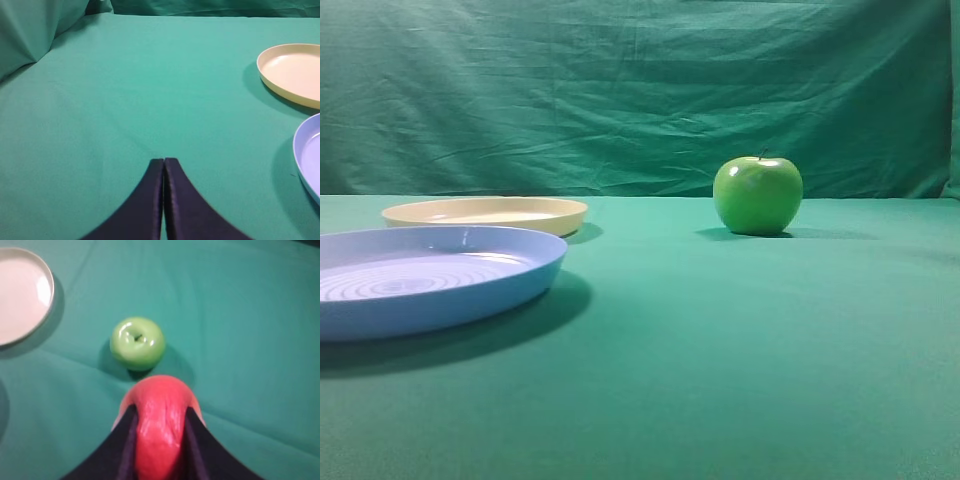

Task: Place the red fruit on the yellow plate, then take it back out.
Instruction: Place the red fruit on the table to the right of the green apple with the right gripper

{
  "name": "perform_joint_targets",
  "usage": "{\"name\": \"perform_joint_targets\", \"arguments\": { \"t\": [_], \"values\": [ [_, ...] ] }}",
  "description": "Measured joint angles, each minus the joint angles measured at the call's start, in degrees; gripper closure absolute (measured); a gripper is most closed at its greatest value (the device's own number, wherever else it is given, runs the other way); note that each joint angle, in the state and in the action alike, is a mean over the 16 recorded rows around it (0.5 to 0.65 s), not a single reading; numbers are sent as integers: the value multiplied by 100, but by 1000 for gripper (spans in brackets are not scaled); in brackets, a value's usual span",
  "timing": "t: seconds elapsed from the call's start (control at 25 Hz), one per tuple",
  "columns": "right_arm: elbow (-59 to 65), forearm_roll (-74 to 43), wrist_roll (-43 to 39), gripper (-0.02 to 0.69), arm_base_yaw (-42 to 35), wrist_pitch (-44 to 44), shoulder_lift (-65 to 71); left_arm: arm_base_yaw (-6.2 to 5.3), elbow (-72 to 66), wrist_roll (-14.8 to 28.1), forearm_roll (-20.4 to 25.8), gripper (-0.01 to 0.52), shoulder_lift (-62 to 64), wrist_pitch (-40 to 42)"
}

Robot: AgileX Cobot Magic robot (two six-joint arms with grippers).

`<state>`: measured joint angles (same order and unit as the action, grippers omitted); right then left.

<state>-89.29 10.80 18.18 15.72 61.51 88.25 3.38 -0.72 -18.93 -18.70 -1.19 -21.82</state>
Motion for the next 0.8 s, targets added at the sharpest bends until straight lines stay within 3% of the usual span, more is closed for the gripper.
{"name": "perform_joint_targets", "arguments": {
  "t": [0.44,0.8],
  "values": [
    [3811,-12,-44,501,-137,-2067,-1240,0,0,5,0,514,0,0],
    [5173,10,-82,472,-137,-3280,-1092,0,0,5,0,514,0,0]
  ]
}}
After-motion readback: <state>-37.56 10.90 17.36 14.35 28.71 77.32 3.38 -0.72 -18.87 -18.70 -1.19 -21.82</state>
